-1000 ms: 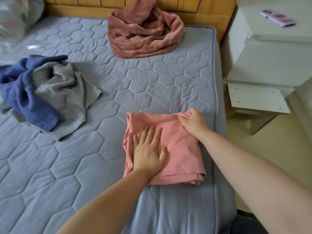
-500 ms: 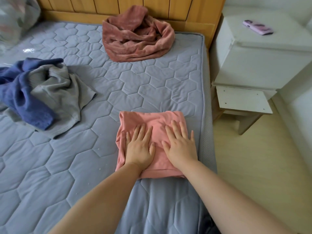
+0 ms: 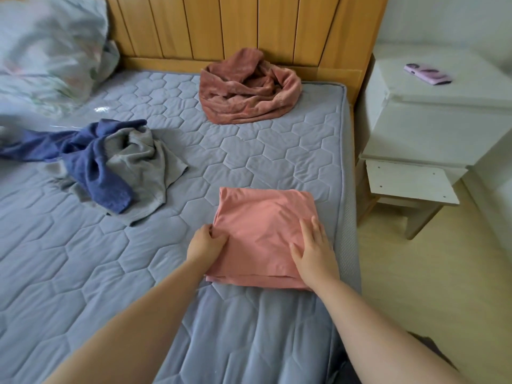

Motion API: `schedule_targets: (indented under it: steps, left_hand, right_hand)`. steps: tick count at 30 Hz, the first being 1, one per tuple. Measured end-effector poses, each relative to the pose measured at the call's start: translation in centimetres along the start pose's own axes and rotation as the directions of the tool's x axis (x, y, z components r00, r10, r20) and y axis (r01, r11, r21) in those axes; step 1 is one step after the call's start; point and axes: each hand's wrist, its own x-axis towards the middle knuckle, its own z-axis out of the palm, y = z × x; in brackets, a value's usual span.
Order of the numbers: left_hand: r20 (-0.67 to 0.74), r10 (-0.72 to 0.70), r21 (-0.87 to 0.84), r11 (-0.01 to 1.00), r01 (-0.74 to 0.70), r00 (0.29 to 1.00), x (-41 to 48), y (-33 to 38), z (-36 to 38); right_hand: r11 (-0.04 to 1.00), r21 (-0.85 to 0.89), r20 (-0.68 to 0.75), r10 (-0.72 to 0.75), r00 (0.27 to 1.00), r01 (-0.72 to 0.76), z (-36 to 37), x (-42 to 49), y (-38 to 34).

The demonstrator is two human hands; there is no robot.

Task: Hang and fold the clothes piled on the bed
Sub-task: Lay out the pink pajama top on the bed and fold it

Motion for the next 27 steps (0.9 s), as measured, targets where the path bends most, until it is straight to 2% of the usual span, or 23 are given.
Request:
schedule_targets:
  steps: [3, 6, 8, 9, 10, 12, 14, 15, 19, 23, 27]
  left_hand:
    - [0.168, -0.149, -0.202, 0.962, 0.182, 0.974, 0.2, 1.0, -0.7]
    - [0.342, -0.227, -0.347, 0.871, 0.347, 0.912, -0.2, 1.4, -1.3]
    - [0.413, -0.242, -0.4, 0.818, 0.413, 0.878, -0.7, 1.5, -1.5]
    - [0.437, -0.245, -0.422, 0.794, 0.438, 0.865, -0.9, 1.5, -1.5]
    - [0.456, -0.248, -0.439, 0.773, 0.458, 0.855, -1.1, 1.4, -1.3]
    - [0.486, -0.242, -0.48, 0.73, 0.488, 0.84, -1.5, 1.3, -0.8]
    - [0.474, -0.233, -0.519, 0.705, 0.483, 0.849, -1.7, 1.2, -0.3]
    - [0.455, -0.226, -0.528, 0.71, 0.466, 0.861, -1.7, 1.2, -0.1]
    - [0.345, -0.17, -0.54, 0.768, 0.344, 0.923, -1.7, 1.5, -0.1]
    - [0.3, -0.147, -0.536, 0.791, 0.294, 0.943, -1.5, 1.6, 0.0]
    - [0.269, -0.158, -0.598, 0.746, 0.293, 0.95, -1.5, 2.1, -0.2]
  right_hand:
    - [0.993, 0.109, 0.032, 0.041, 0.999, -0.044, -0.6, -0.7, -0.1]
    - [0.998, -0.061, -0.062, 0.012, 0.998, -0.015, -0.8, -1.1, -1.1]
    - [0.994, -0.057, -0.138, -0.102, 0.985, 0.095, -1.1, -1.3, -2.5]
    - [0.984, 0.035, -0.159, -0.164, 0.974, 0.172, -1.5, -1.4, -3.6]
    - [0.957, 0.213, -0.139, -0.169, 0.976, 0.196, -1.9, -1.4, -4.7]
    - [0.836, 0.544, -0.051, -0.05, 0.997, 0.07, -3.1, -1.2, -6.6]
    - [0.693, 0.716, 0.05, 0.066, 0.997, -0.082, -4.0, -0.3, -7.9]
    - [0.67, 0.734, 0.089, 0.069, 0.994, -0.112, -4.2, 0.3, -8.3]
    - [0.671, 0.723, 0.183, 0.042, 0.982, -0.163, -2.6, 2.4, -9.4]
    - [0.656, 0.721, 0.242, 0.063, 0.968, -0.223, 0.6, 2.4, -9.2]
    - [0.63, 0.73, 0.279, 0.082, 0.957, -0.266, 0.8, 3.0, -9.1]
